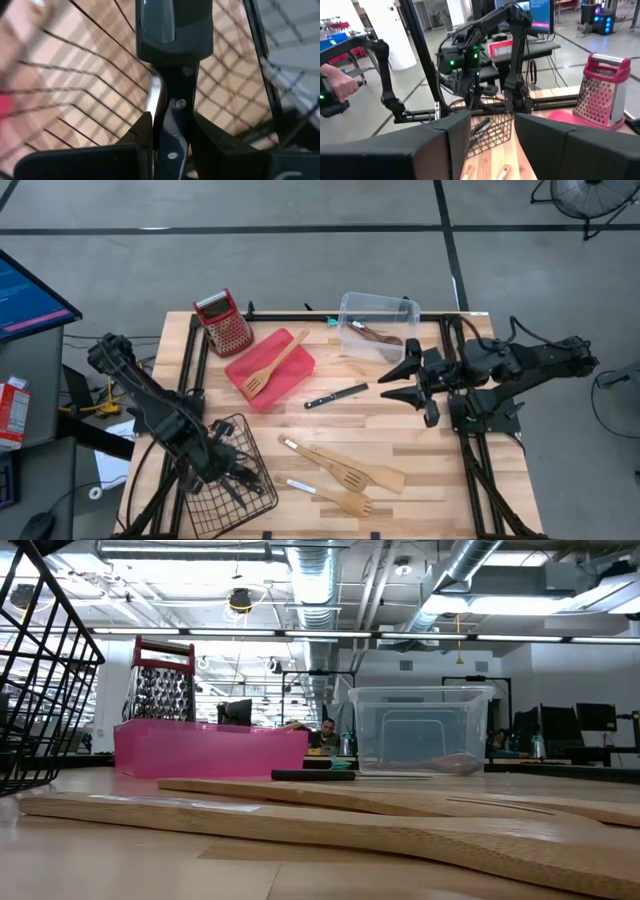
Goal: Pick & Place Kitchen Items
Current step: Put the black kitchen knife into the wire basket
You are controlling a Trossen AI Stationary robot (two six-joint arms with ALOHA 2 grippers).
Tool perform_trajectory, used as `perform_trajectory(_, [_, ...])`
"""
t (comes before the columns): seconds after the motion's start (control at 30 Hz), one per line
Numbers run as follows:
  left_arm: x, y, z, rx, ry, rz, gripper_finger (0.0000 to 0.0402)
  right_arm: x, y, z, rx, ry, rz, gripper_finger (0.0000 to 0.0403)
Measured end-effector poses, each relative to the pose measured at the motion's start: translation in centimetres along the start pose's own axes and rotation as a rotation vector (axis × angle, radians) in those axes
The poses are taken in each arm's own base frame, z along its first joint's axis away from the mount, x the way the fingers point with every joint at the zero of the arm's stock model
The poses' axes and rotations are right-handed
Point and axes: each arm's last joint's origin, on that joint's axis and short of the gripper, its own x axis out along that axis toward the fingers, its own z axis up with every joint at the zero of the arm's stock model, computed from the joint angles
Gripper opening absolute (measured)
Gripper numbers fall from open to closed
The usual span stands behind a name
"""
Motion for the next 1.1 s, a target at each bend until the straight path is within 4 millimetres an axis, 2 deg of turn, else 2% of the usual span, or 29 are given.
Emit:
perform_trajectory(0.33, [3.4,0.1,-2.0,0.032,0.113,0.013,0.0065,0.5,0.0,-0.2,0.002,0.011,-0.002,0.0164])
perform_trajectory(0.83, [7.9,0.8,-3.3,0.045,0.066,-0.014,0.0065,0.6,0.0,-0.2,0.008,0.011,-0.003,0.0159])
perform_trajectory(1.1, [9.6,1.1,-3.9,0.034,0.038,-0.043,0.0065,0.6,0.0,-0.2,0.008,0.011,-0.003,0.0159])
